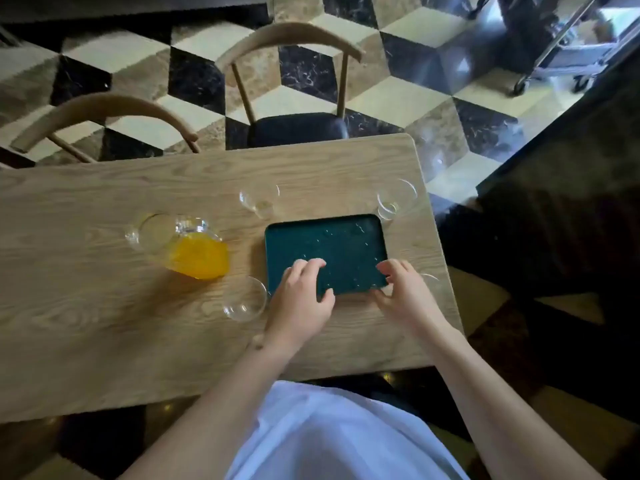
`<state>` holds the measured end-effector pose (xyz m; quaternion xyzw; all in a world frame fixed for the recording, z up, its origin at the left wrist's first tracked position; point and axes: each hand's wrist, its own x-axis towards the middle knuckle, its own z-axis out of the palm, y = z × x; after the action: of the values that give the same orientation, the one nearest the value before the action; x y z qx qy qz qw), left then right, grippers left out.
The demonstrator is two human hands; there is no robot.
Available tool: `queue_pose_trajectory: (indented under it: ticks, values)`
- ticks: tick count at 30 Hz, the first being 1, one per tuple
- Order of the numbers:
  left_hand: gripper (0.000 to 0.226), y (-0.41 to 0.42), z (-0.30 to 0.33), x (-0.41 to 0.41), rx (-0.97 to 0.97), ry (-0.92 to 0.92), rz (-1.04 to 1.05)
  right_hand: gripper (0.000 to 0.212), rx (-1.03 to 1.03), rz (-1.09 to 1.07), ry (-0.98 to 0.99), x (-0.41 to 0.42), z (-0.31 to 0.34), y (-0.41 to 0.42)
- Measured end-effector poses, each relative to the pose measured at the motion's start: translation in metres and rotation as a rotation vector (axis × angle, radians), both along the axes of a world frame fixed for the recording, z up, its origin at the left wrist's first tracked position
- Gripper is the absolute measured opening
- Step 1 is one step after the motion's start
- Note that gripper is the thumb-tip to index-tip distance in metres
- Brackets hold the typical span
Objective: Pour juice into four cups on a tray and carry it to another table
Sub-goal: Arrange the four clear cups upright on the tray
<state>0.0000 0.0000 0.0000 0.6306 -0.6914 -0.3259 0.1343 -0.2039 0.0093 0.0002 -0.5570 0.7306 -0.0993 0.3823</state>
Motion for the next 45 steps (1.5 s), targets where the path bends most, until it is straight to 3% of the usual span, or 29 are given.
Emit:
queue_pose_trajectory:
  ticks: [5, 9, 12, 18, 26, 34, 45]
  values:
    - [0.057, -0.006, -0.030, 0.066, -0.071, -0.351, -0.100, 0.068, 0.035, 0.064, 0.459, -0.041, -0.010, 0.004]
    - [0.074, -0.007, -0.038, 0.087, 0.002, -0.452, -0.081, 0.104, 0.219, 0.138, 0.475, -0.050, -0.029, 0.001]
    - [0.090, -0.007, -0.041, 0.090, 0.170, -0.547, -0.079, 0.114, 0.302, 0.196, 0.476, -0.053, -0.037, -0.001]
    - [0.082, -0.009, -0.047, 0.082, 0.302, -0.583, -0.037, 0.094, 0.318, 0.286, 0.490, -0.051, -0.041, -0.006]
    - [0.071, -0.017, -0.034, 0.072, 0.111, -0.549, 0.022, 0.083, 0.146, 0.290, 0.428, -0.033, -0.023, -0.024]
    - [0.090, -0.032, -0.028, 0.055, 0.098, -0.354, 0.064, 0.088, 0.043, 0.398, 0.362, -0.004, -0.022, -0.050]
    - [0.100, -0.042, -0.033, 0.020, 0.068, -0.287, -0.065, 0.082, 0.039, 0.520, 0.411, 0.007, -0.040, -0.064]
